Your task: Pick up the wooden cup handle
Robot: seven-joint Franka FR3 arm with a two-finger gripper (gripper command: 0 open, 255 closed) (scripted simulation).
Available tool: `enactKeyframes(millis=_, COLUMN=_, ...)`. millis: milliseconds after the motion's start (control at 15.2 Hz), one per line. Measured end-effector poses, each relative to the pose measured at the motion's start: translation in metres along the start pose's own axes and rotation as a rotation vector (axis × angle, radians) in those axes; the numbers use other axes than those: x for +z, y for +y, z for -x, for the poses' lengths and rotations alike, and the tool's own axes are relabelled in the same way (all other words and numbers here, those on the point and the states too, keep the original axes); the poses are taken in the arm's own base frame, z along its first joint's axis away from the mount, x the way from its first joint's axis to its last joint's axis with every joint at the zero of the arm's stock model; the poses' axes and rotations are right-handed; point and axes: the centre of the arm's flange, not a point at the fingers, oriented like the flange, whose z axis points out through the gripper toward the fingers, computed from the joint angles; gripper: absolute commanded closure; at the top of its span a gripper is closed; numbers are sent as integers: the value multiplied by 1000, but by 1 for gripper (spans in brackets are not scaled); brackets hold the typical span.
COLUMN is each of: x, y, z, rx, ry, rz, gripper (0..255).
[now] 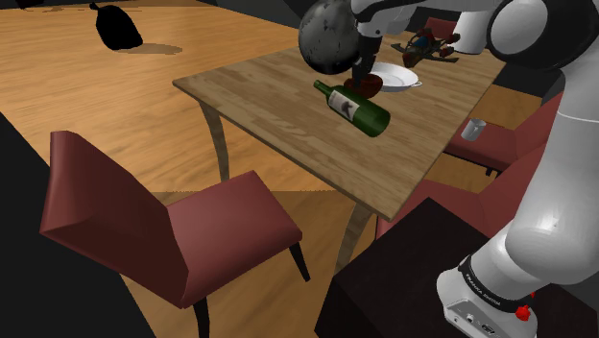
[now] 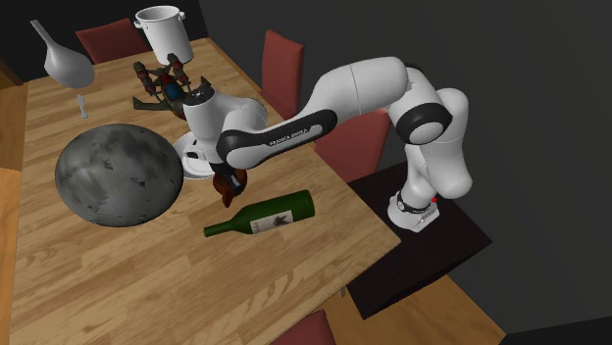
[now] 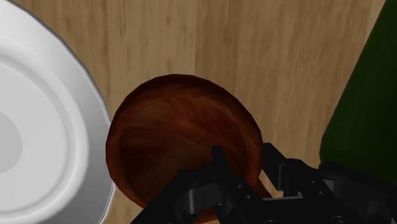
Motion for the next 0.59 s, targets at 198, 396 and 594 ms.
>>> enactKeyframes(millis=198, x=-10, y=0, z=0, rx=1, ry=-2, rz=0, gripper=255)
enactKeyframes(millis=396, x=-26, y=2, z=1, rx=1, ry=-2, rz=0, gripper=255)
enactKeyframes(millis=594, x=-41, y=1, z=-1, rx=1, ry=-2, rz=0, gripper=255)
